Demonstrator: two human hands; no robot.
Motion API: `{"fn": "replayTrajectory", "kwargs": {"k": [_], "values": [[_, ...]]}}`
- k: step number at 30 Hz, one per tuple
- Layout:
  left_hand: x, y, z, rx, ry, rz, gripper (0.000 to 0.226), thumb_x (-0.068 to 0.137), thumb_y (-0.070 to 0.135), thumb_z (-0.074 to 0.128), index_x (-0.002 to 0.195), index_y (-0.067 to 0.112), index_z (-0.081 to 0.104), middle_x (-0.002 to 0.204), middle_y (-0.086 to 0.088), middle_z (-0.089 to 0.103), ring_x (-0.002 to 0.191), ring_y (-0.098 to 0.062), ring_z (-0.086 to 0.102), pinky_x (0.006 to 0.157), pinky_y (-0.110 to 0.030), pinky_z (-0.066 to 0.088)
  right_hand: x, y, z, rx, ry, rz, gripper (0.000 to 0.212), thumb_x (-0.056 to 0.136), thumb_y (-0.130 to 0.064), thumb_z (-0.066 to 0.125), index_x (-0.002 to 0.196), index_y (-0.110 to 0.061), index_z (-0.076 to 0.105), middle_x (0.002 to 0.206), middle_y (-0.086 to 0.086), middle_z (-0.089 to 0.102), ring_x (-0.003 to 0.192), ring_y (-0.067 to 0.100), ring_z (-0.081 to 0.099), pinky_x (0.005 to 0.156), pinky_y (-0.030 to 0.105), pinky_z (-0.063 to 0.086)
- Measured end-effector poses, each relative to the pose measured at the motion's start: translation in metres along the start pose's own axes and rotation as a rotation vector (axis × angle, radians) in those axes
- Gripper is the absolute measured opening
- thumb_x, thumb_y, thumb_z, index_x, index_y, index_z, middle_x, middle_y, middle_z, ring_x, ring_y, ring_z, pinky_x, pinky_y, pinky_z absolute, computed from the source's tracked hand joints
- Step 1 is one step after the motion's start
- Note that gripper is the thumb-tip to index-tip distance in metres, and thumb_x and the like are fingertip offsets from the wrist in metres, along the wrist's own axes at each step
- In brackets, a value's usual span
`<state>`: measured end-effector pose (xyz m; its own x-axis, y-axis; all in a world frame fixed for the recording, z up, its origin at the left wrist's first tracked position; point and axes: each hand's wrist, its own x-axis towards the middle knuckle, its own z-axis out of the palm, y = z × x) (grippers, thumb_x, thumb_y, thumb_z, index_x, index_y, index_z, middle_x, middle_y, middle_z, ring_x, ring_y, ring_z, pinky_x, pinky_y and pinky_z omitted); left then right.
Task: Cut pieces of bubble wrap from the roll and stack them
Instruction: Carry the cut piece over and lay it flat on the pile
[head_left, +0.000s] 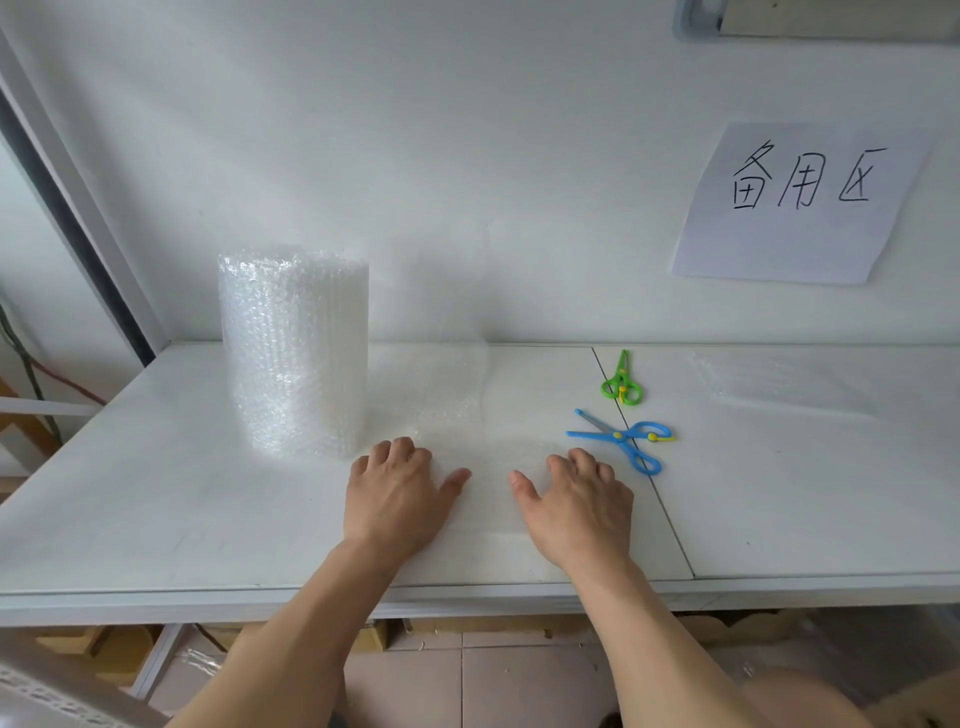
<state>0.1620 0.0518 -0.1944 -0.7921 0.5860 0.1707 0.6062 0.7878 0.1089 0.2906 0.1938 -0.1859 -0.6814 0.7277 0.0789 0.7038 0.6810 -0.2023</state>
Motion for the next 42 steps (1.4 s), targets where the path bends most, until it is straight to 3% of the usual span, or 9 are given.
{"fn": "replayTrajectory", "kwargs": {"k": [3, 7, 10, 14, 19, 22, 25, 32, 42], "values": [[-0.005, 0.013, -0.003, 0.091, -0.017, 0.007, 0.088, 0.086, 0.078, 0.012, 0.132, 0.015, 0.052, 0.150, 0.001, 0.035, 0.142, -0.022, 0.021, 0.115, -0.041, 0.018, -0.003, -0.006, 0.001, 0.008, -0.006, 0.023, 0.067, 0.091, -0.067, 0.024, 0.133, -0.021, 0.048, 0.142, 0.003, 0.042, 0.132, 0.025, 0.035, 0.104, 0.042, 0.029], [0.000, 0.008, 0.002, 0.021, -0.182, 0.129, 0.075, 0.092, 0.069, 0.007, 0.155, 0.028, 0.010, 0.164, 0.005, -0.009, 0.149, -0.022, -0.016, 0.120, -0.043, -0.004, -0.002, -0.005, 0.007, 0.012, -0.114, -0.059, 0.067, 0.097, -0.059, 0.018, 0.154, -0.024, 0.016, 0.165, 0.001, 0.002, 0.150, 0.023, 0.001, 0.118, 0.043, 0.009], [0.005, 0.002, 0.005, -0.021, -0.327, 0.149, 0.072, 0.092, 0.070, 0.005, 0.155, 0.035, 0.001, 0.163, 0.008, -0.009, 0.149, -0.018, -0.015, 0.120, -0.043, -0.004, 0.001, -0.001, 0.006, 0.006, -0.238, -0.068, 0.068, 0.096, -0.061, 0.011, 0.155, -0.028, 0.005, 0.164, -0.004, -0.007, 0.150, 0.022, -0.009, 0.119, 0.042, 0.000], [0.007, 0.000, 0.010, -0.003, -0.318, 0.142, 0.074, 0.089, 0.072, 0.003, 0.154, 0.037, 0.000, 0.163, 0.009, -0.009, 0.149, -0.018, -0.013, 0.119, -0.044, -0.003, 0.001, 0.000, 0.003, -0.015, -0.274, -0.058, 0.070, 0.095, -0.063, 0.009, 0.155, -0.029, 0.001, 0.164, -0.002, -0.010, 0.150, 0.023, -0.011, 0.119, 0.042, -0.002], [0.000, 0.003, 0.005, -0.022, -0.221, 0.127, 0.073, 0.091, 0.071, 0.006, 0.154, 0.035, 0.012, 0.164, 0.005, 0.003, 0.150, -0.021, -0.002, 0.120, -0.041, 0.003, -0.009, -0.002, -0.002, 0.004, -0.163, 0.013, 0.080, 0.093, -0.068, 0.018, 0.155, -0.020, 0.007, 0.163, 0.006, 0.006, 0.148, 0.027, 0.008, 0.117, 0.041, 0.012], [-0.007, 0.005, 0.003, -0.074, -0.025, 0.107, 0.070, 0.094, 0.067, 0.017, 0.148, 0.024, 0.031, 0.158, 0.000, 0.024, 0.145, -0.023, 0.018, 0.116, -0.037, 0.017, -0.022, 0.000, -0.007, -0.046, -0.015, 0.074, 0.079, 0.088, -0.071, 0.029, 0.142, -0.014, 0.039, 0.142, 0.008, 0.040, 0.129, 0.028, 0.035, 0.103, 0.039, 0.031], [-0.012, 0.005, 0.001, -0.115, 0.055, 0.025, 0.067, 0.095, 0.064, 0.025, 0.138, 0.015, 0.042, 0.147, -0.004, 0.038, 0.135, -0.024, 0.033, 0.108, -0.037, 0.029, -0.033, 0.003, -0.011, -0.053, 0.036, 0.150, 0.079, 0.082, -0.077, 0.035, 0.122, -0.012, 0.054, 0.122, 0.006, 0.050, 0.115, 0.026, 0.043, 0.094, 0.037, 0.037], [-0.042, 0.008, -0.017, 0.093, -0.032, -0.148, 0.077, 0.091, 0.070, 0.024, 0.122, 0.007, 0.055, 0.122, -0.008, 0.052, 0.114, -0.025, 0.048, 0.093, -0.034, 0.038, -0.050, 0.002, -0.017, -0.014, 0.017, 0.213, 0.078, 0.081, -0.076, 0.043, 0.121, -0.010, 0.052, 0.121, 0.007, 0.052, 0.114, 0.026, 0.048, 0.092, 0.037, 0.040], [-0.043, 0.018, -0.027, -0.374, -0.123, -0.329, 0.044, 0.085, 0.044, 0.060, 0.113, 0.012, 0.050, 0.115, -0.006, 0.055, 0.111, -0.028, 0.050, 0.075, -0.033, 0.038, -0.047, -0.011, -0.029, 0.437, -0.073, 0.307, 0.033, 0.090, -0.031, 0.055, 0.115, -0.011, 0.047, 0.110, 0.006, 0.057, 0.097, 0.028, 0.061, 0.070, 0.032, 0.044]]}}
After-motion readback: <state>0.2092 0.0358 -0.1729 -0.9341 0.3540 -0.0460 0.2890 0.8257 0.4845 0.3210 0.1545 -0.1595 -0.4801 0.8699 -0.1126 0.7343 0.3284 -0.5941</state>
